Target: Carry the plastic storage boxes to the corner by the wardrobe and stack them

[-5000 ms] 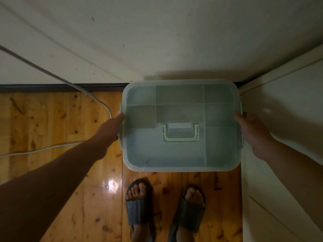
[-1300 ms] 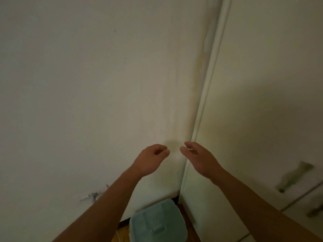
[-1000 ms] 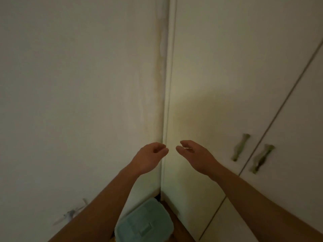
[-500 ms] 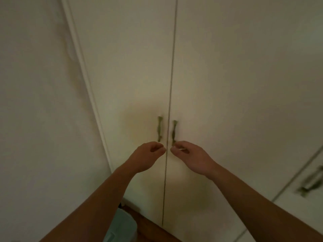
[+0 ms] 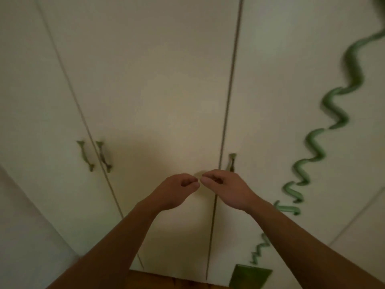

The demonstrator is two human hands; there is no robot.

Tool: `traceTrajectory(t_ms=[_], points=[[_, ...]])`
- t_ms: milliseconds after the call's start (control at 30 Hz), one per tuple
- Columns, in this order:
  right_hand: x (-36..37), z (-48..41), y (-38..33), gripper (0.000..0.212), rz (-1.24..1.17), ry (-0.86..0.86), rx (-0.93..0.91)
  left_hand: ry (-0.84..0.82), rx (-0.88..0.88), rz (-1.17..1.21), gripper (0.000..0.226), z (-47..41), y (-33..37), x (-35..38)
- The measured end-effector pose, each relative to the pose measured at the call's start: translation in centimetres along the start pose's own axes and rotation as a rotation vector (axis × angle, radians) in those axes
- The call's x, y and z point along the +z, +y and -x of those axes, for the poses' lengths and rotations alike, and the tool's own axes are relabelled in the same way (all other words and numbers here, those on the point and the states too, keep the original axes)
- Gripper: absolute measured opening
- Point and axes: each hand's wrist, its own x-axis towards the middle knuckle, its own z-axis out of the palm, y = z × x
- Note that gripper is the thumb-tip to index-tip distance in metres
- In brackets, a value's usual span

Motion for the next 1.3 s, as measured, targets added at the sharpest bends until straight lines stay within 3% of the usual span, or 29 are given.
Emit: traceTrajectory(t_ms=[167, 633, 967, 1300], points=[[-5.6, 4.9, 4.5, 0.025, -0.037, 0.121, 0.097, -0.159, 0.141, -0.036, 0.023, -1.5, 6.2, 6.3], [-13.7, 18.8, 13.5, 0.029, -0.031, 0.453, 0.447, -0.568, 0.375, -0.037, 0.018, -3.4, 17.8, 20.8], [-16.1, 27.6, 14.3, 0.041, 0.021, 0.717, 0.735, -0.829, 0.596, -0.104, 0.039, -3.4, 23.8, 28.1], [-16.4, 35.0, 15.2, 0.042, 0.036, 0.946, 0.962, -1.032, 0.750, -0.046, 0.037, -1.1, 29.0, 34.4]])
